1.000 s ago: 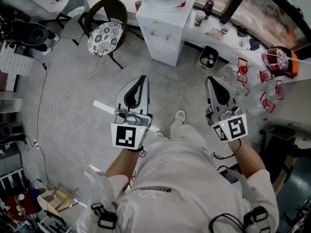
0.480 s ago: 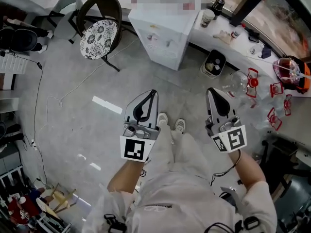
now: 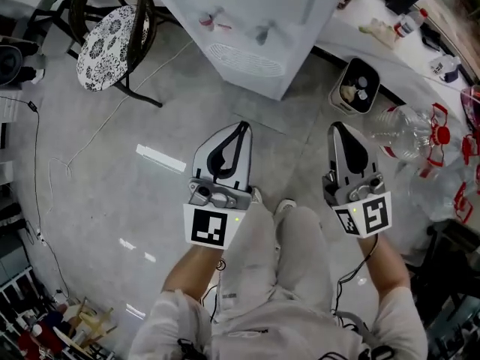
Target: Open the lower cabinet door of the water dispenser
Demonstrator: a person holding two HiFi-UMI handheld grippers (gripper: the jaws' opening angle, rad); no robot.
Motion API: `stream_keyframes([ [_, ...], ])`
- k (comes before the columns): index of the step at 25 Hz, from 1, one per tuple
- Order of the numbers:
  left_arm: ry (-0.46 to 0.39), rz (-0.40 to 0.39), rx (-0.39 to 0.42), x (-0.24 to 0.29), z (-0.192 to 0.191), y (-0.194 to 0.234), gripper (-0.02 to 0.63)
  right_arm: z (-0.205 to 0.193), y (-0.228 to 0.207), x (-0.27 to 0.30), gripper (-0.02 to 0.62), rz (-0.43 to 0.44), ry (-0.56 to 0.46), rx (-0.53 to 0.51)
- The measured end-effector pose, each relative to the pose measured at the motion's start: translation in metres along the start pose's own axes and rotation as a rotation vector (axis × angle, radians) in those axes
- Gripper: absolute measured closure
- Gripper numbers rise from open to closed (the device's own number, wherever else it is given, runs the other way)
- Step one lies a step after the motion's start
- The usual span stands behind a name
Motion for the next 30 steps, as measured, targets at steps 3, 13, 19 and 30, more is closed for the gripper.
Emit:
stream_keyframes([
  [3,-0.001,-0.015,-0.006,0.015,-0.069,0.009,0.603,-0.068,-0.015,0.021,0.578,0.011,0.0,-0.006],
  [13,-0.005,-0.09,0.01,0.06,-0.218,0.013,0.603,-0.227,-0.046,0.072,0.577,0.045,0.005,0.004],
  [19,-0.038,-0.125,0.051,0.079,-0.255,0.013,0.603,-0.271,-0.058,0.098,0.577,0.074,-0.003,-0.011],
  [30,0.018,-0.131,0.034,0.106,-0.307,0.006,0.603,-0.308,-0.067,0.12,0.554,0.046,-0.002,-0.012],
])
Point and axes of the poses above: the fingertips, and each gripper's own axes: x forward along the fingers, y to its left, z out of its top, the point moved 2 cm from there along -x, backward along the fingers, and after that the axes turned 12 degrees about -z, right-handed, at the moved point
